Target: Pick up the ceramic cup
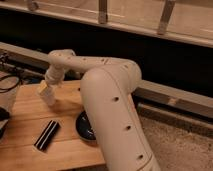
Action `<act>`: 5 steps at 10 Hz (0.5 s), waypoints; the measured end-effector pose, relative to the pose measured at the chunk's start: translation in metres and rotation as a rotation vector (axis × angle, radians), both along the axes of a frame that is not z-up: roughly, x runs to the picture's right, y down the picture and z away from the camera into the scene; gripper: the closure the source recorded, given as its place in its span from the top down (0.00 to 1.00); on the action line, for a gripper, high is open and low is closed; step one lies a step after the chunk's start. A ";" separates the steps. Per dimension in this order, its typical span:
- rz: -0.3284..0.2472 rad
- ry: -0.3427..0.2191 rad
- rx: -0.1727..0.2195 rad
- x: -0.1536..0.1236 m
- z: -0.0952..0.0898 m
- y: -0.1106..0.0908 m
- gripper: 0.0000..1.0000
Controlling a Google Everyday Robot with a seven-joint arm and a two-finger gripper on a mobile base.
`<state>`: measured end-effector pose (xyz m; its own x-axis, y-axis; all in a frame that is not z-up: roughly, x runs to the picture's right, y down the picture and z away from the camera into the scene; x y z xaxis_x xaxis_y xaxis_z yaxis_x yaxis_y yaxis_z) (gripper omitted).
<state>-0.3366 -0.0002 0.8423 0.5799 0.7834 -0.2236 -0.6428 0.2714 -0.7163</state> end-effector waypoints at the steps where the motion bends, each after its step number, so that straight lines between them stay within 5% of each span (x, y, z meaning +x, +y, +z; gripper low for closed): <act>1: -0.008 0.008 0.001 -0.001 0.004 -0.001 0.76; 5: -0.010 0.043 -0.005 0.006 0.026 -0.002 0.76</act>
